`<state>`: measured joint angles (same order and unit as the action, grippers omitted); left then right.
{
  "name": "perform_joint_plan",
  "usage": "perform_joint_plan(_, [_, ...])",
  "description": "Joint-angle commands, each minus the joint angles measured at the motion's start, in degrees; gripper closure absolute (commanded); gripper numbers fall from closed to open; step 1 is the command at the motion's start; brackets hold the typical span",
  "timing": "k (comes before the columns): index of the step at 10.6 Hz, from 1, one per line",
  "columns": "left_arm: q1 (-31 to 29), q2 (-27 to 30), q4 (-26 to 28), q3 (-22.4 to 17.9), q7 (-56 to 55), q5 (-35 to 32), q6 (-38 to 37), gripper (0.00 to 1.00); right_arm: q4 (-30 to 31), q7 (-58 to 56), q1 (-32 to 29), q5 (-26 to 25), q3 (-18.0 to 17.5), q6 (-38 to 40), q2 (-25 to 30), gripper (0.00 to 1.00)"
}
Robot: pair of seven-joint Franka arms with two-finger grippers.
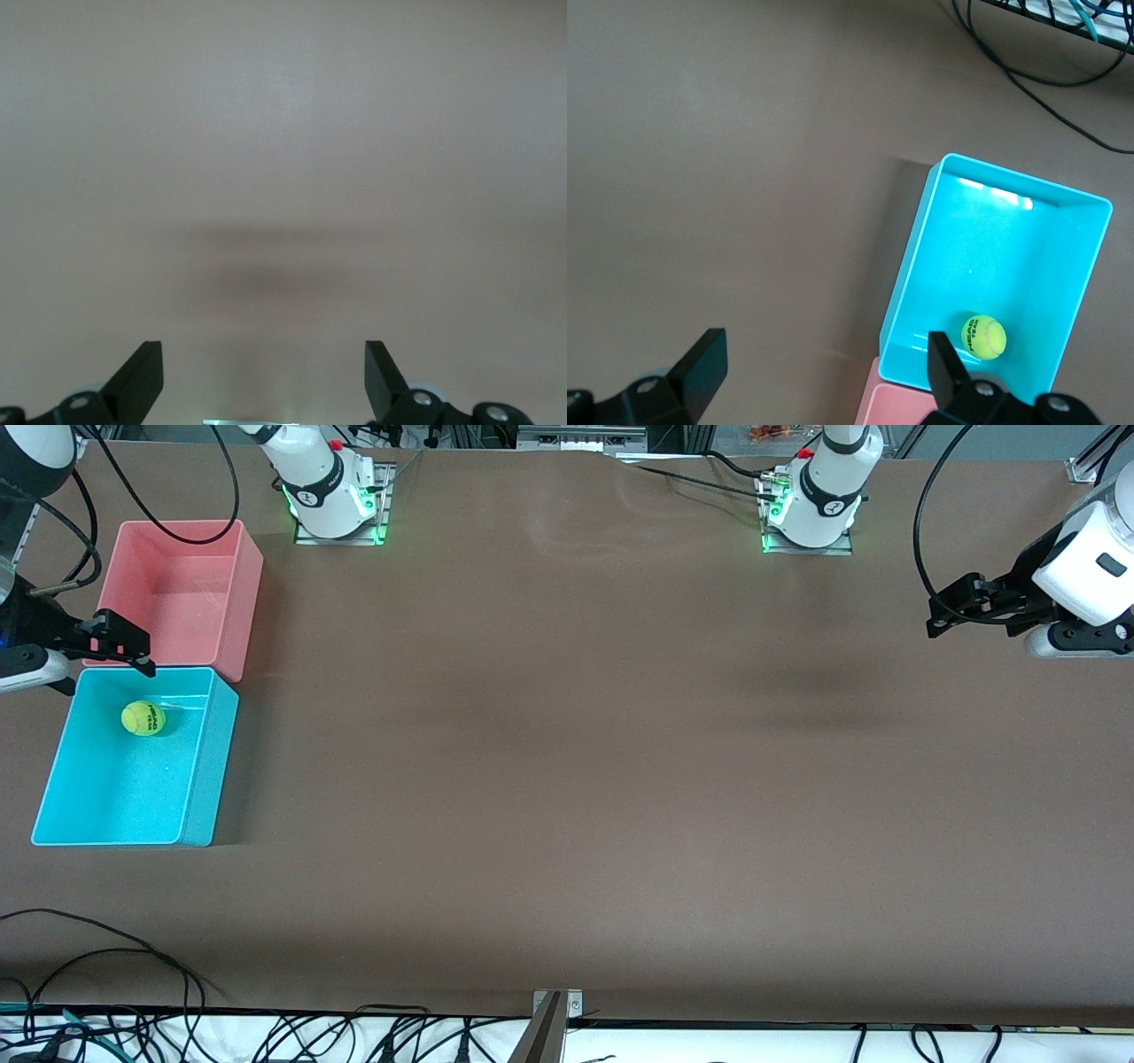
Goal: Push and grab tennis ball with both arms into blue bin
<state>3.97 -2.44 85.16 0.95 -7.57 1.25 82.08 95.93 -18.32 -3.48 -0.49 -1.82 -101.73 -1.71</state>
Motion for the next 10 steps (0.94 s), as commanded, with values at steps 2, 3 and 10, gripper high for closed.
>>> perform_joint_plan(2, [-0.3,-0.5,-1.7,-0.1,-0.5,1.1,-1.4,0.0,0.6,0.4,0.6,1.2,0.6,0.0,0.7,0.0])
perform_joint_plan(3, [-0.3,-0.5,-1.7,-0.1,-0.5,1.1,-1.4,0.0,0.6,0.4,0.6,1.2,0.6,0.0,0.7,0.0])
perform_joint_plan(10, [-0.2,-0.4,-1.7,-0.1,-0.5,1.1,-1.5,0.0,0.6,0.4,0.5,2.3,0.7,0.0,0.7,0.0])
